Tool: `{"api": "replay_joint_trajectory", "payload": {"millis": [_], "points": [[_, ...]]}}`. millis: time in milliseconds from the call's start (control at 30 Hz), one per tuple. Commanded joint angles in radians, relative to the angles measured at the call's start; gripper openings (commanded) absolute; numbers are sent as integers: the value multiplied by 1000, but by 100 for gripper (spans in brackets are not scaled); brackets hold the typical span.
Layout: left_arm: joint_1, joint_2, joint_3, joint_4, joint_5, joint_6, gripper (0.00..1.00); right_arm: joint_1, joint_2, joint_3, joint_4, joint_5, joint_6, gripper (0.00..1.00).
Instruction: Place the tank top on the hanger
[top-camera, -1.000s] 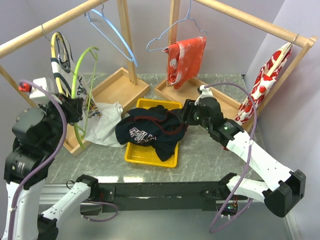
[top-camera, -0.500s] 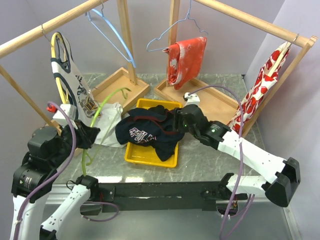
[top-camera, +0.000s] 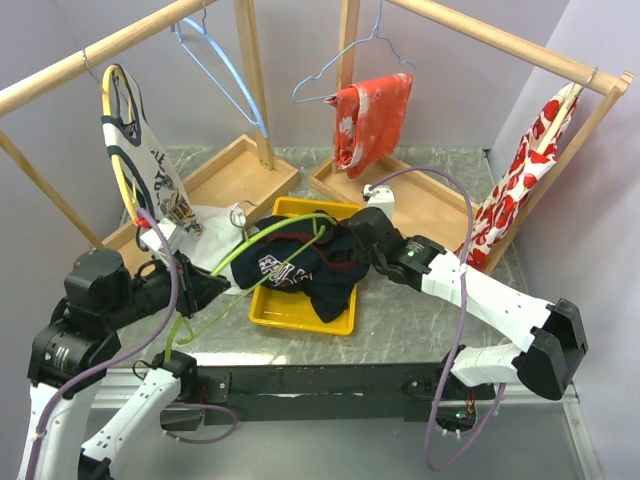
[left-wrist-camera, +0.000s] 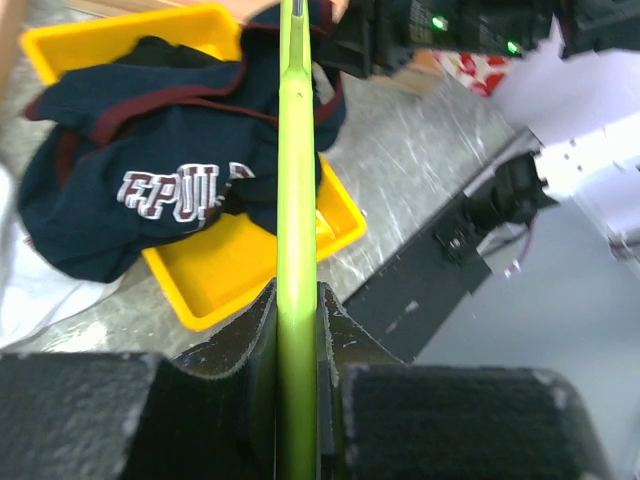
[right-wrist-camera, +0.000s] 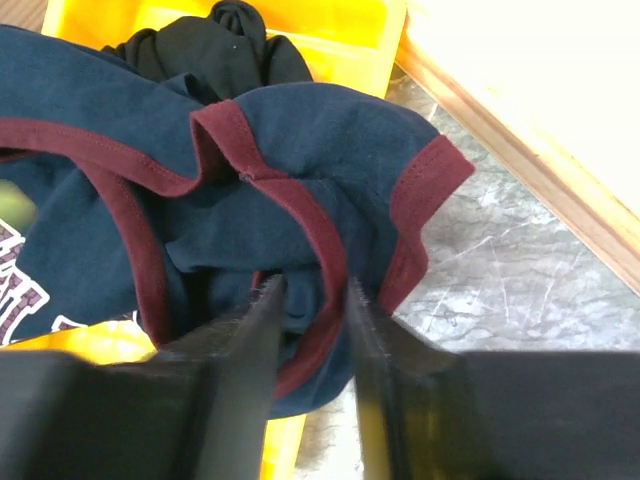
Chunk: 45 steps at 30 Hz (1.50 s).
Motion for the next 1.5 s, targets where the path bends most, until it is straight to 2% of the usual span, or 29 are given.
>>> {"api": "replay_joint_trajectory", "payload": {"millis": [0, 67, 167, 367, 600, 833, 967, 1100, 1233, 1367, 1467], "points": [[-33, 64, 14, 51, 82, 40, 1, -16, 5, 28, 44, 3, 7, 27], [-68, 84, 29, 44, 74, 49, 1, -17, -7, 25, 50, 8, 12, 18], [-114, 133, 44, 28, 22, 56, 1, -17, -36, 19, 55, 6, 12, 10], [-203, 221, 77, 24, -118, 74, 1, -16, -72, 25, 50, -17, 17, 0], [-231, 288, 129, 82, -113, 105, 1, 22, -116, 47, 36, -70, 4, 0], [-260, 368, 198, 93, -74, 169, 1, 49, -125, 67, 1, -49, -9, 0], [-312, 390, 163, 93, -93, 160, 1, 35, -121, 85, -4, 0, -16, 0], [-347, 368, 118, 102, -132, 140, 1, -26, -92, 146, -19, -11, -38, 0], [-352, 356, 106, 120, -112, 131, 1, -47, -64, 197, -7, -67, -55, 0], [-354, 371, 86, 166, -83, 129, 1, -13, -18, 277, -17, -123, -62, 0], [-354, 381, 71, 238, -118, 117, 1, 53, 3, 327, -48, -118, -77, 0]]}}
